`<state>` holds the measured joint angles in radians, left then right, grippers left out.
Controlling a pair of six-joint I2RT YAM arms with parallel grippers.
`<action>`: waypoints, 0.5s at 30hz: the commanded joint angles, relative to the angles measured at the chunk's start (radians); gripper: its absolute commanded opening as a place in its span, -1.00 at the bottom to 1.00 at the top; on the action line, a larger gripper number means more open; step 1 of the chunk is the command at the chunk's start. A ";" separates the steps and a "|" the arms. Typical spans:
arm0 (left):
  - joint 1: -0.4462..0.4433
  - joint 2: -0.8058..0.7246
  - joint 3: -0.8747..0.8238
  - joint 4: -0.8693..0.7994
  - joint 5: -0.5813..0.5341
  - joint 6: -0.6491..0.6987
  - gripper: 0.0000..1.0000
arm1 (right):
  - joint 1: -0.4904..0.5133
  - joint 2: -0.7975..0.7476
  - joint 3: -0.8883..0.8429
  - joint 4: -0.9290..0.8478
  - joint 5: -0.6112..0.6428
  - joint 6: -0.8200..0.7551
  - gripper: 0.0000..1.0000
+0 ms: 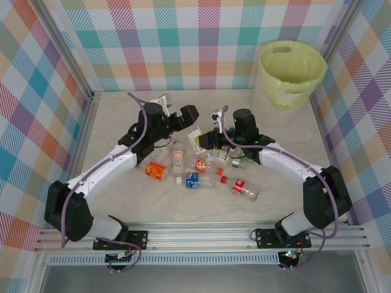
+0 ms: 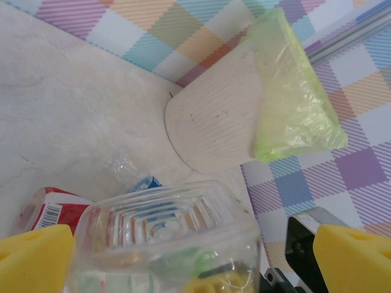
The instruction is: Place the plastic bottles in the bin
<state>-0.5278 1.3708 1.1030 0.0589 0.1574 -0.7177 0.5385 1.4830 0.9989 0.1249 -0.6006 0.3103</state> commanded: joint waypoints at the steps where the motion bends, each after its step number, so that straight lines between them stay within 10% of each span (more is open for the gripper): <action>1: 0.017 -0.091 -0.038 0.021 -0.112 -0.007 1.00 | 0.005 -0.039 0.023 -0.030 0.065 -0.041 -0.06; 7: 0.038 -0.227 -0.123 -0.141 -0.436 -0.089 1.00 | -0.016 -0.055 0.033 -0.035 0.203 -0.048 -0.06; 15: 0.097 -0.381 -0.319 -0.137 -0.472 -0.207 1.00 | -0.077 -0.031 0.153 -0.079 0.300 -0.099 -0.09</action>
<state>-0.4446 1.0267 0.8219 -0.0505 -0.2623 -0.8673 0.4839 1.4631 1.0744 0.0502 -0.3519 0.2584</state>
